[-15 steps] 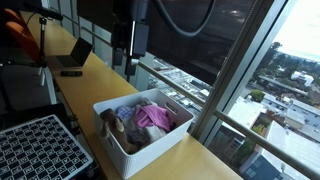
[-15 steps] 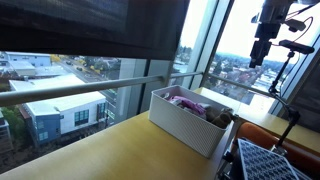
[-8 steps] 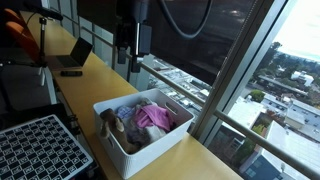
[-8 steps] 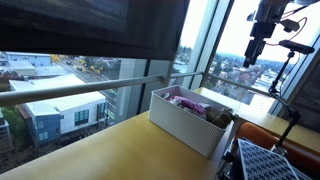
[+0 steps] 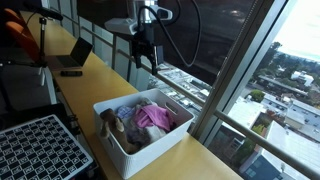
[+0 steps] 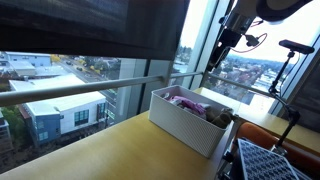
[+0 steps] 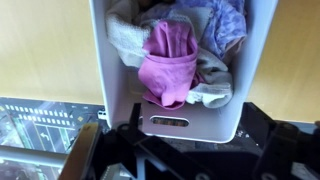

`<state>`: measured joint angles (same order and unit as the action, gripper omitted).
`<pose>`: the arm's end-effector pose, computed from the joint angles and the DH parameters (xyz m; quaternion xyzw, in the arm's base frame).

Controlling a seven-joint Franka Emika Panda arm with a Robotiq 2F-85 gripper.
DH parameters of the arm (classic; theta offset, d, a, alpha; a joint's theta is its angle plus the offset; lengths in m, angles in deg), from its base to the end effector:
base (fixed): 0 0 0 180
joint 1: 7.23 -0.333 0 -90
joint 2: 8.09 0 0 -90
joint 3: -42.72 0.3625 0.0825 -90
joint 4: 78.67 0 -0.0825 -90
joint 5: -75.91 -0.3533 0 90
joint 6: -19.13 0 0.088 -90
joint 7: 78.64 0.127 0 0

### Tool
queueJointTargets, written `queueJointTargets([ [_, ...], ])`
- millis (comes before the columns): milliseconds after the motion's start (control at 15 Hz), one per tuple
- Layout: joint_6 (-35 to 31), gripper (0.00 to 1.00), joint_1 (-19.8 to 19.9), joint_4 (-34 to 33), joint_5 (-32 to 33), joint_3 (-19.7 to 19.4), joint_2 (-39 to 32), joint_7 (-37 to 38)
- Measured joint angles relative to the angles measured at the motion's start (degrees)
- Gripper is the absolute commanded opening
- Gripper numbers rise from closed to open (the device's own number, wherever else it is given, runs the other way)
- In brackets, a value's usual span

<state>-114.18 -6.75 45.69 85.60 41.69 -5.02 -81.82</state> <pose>0.5202 -0.0192 0.4809 0.9901 0.0656 0.1015 0.0709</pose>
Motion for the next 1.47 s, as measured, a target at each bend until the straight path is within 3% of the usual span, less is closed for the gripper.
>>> queueJointTargets([
  [400, -12.26, 1.0, -0.69, -0.37, -7.02, 1.6, -15.63, -6.42],
  [800, -19.69, 1.0, -0.16, -4.18, -5.66, 1.6, -29.96, -8.14],
  [1067, -20.79, 1.0, 1.6, -8.77, -3.45, 0.82, -36.07, -9.72],
  [1133, -20.79, 0.75, 2.03, -10.02, -3.37, 0.83, -37.51, -10.23],
  [1200, -20.78, 0.74, 2.36, -11.27, -3.37, 0.83, -38.95, -10.67],
  [1467, -19.02, 0.43, 3.4, -15.62, -3.46, 1.04, -42.94, -10.88],
])
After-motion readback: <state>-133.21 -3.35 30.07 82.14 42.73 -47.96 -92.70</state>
